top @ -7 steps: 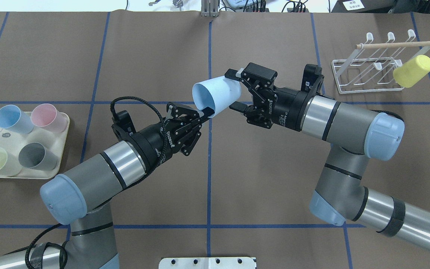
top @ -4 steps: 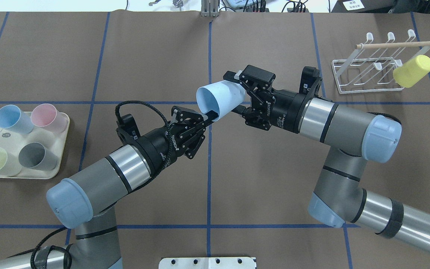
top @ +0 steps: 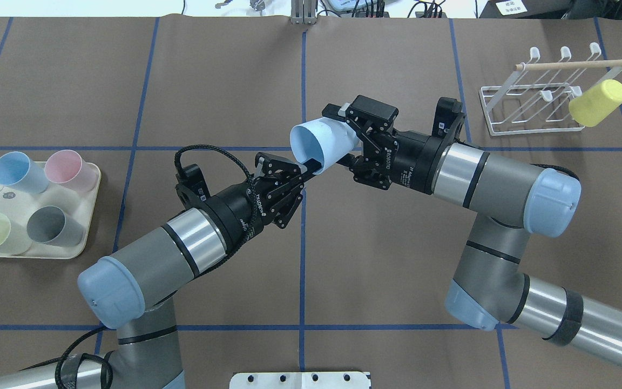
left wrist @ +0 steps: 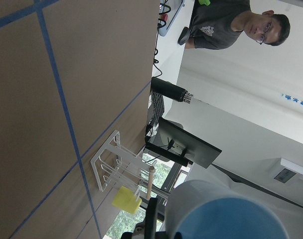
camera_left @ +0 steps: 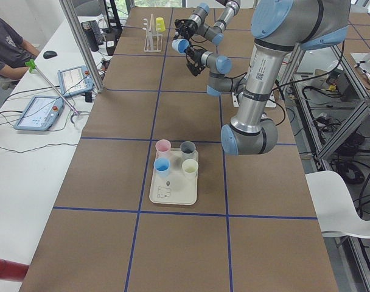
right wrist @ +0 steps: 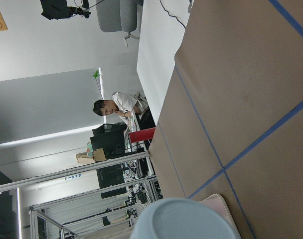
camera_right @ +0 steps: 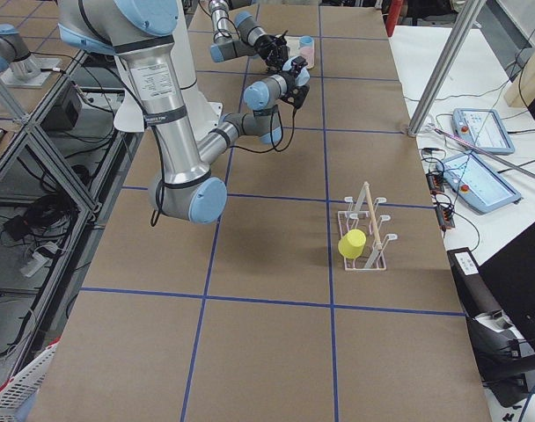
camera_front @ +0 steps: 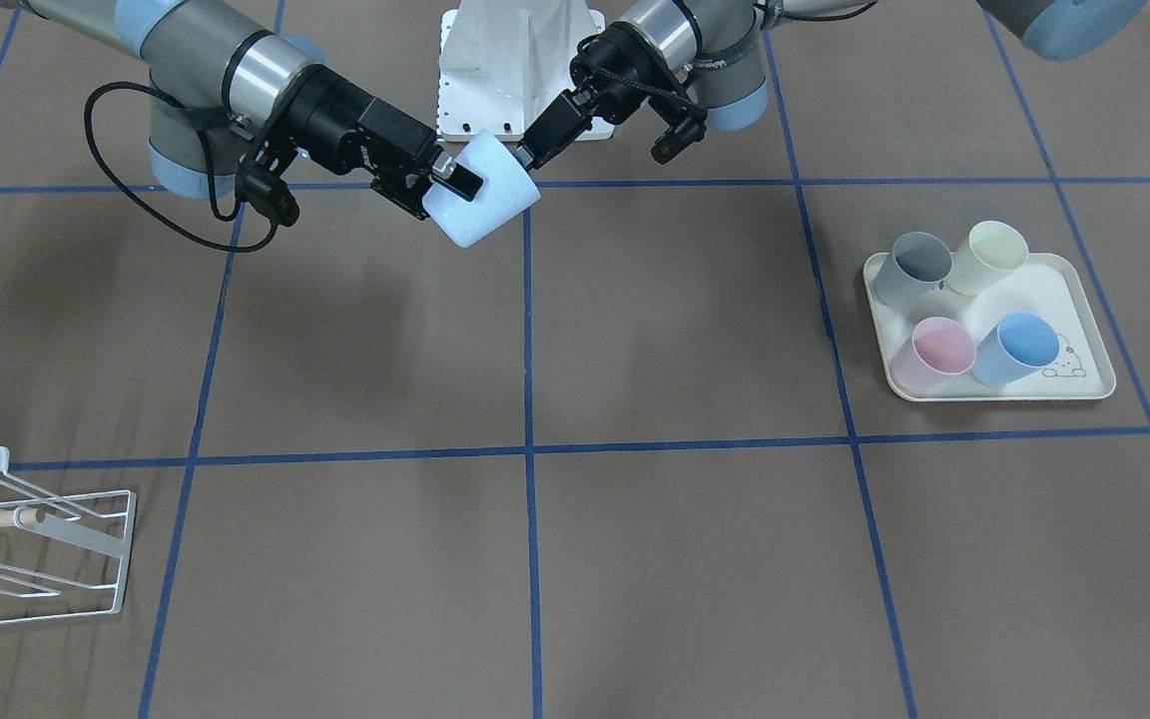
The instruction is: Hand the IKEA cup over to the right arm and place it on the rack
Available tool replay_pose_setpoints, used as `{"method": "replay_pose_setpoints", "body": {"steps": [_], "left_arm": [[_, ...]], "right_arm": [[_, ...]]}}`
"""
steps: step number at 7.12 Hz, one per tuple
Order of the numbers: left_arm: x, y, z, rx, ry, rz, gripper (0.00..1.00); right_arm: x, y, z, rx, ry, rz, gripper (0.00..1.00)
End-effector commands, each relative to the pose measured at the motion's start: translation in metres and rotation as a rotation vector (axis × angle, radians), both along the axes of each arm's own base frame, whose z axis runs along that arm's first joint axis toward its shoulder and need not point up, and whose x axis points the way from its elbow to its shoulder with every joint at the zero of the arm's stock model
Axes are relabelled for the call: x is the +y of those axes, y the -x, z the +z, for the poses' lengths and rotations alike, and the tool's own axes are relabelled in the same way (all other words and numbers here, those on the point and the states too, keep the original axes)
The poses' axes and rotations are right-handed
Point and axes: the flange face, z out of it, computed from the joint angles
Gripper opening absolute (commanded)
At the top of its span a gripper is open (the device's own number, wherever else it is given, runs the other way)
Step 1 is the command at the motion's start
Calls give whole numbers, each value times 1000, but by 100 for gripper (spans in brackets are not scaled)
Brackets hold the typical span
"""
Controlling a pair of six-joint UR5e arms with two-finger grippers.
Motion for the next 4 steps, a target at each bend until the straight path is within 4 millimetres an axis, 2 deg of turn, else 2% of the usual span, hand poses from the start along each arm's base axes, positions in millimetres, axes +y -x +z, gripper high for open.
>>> {"method": "replay_pose_setpoints", "body": {"steps": [1, 2, 3, 4], "left_arm": [[0, -2, -5, 1, 0, 1, 0], [0, -1, -3, -13, -11, -5, 30], [0, -1, -5, -49, -57, -26, 99], [0, 4, -4, -49, -62, -31, 100]], "right_arm": [[-1, 1, 2, 3, 4, 4, 71], [-2, 0, 2, 3, 4, 5, 8], [-2, 0, 5, 9, 2, 7, 0], [-3, 0, 5, 10, 1, 11, 0]]}}
